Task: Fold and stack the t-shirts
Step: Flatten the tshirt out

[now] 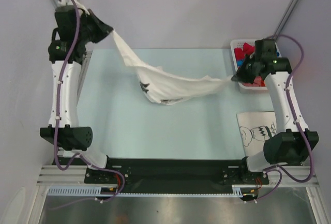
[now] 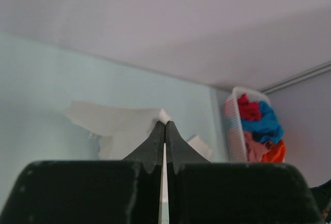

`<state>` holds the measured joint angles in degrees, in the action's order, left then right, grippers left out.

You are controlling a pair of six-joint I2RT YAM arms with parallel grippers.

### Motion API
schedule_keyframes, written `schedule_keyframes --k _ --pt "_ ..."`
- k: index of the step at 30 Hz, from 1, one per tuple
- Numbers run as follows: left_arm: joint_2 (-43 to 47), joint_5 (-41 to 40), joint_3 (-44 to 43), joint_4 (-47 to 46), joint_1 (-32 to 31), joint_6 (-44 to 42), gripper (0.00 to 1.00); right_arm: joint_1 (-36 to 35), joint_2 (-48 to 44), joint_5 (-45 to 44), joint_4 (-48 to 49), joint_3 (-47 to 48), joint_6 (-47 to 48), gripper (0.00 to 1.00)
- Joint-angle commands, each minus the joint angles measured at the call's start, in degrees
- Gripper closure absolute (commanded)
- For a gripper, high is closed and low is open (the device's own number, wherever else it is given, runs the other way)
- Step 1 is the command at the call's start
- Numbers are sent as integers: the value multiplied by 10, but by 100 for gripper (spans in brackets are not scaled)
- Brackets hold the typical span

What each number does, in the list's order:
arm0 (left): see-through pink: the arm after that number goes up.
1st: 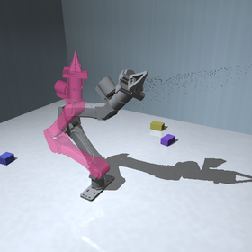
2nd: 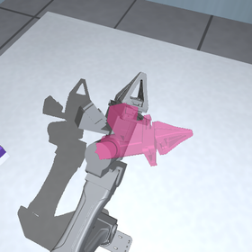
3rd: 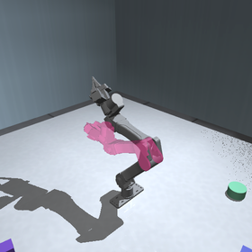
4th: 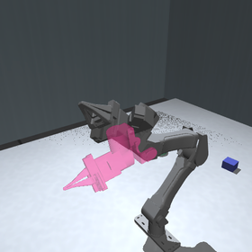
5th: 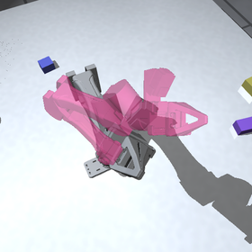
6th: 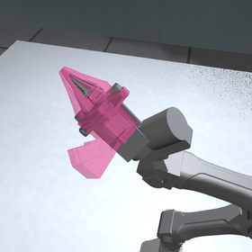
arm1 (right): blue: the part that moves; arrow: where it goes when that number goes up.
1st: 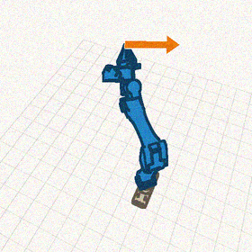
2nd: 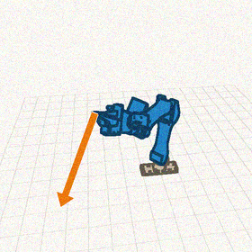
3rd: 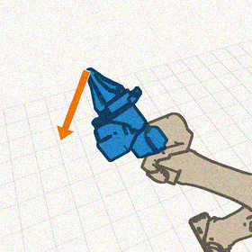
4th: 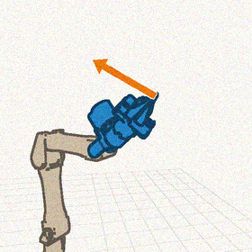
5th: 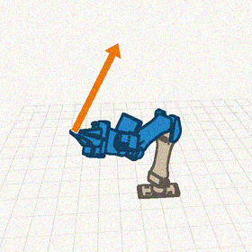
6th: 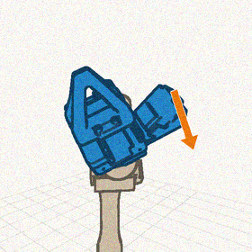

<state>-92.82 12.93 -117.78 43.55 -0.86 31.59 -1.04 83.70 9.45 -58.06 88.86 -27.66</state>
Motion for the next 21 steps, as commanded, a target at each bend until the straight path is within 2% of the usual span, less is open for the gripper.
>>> schedule_keyframes --k 1,2,3,6,7,11,13,21 --pt "-30 27 -137 -43 6 11 100 2 38 -8 -13 151 -9 100" --pt "-33 31 -158 -50 7 12 100 3 51 -10 -15 184 -6 100" --pt "-35 53 -187 -62 7 13 100 6 60 -14 -19 258 -5 100" --pt "-17 73 -216 -116 7 12 100 6 81 -16 -21 343 2 100" --pt "-7 75 -220 -144 7 7 100 27 81 -16 -12 383 3 100" --pt "74 45 -216 -197 30 35 100 35 44 -15 29 437 15 100" --pt "98 55 -221 -219 39 59 100 36 25 -15 49 455 23 100" --pt "257 21 -192 -242 41 25 100 37 -70 -16 88 560 36 100"
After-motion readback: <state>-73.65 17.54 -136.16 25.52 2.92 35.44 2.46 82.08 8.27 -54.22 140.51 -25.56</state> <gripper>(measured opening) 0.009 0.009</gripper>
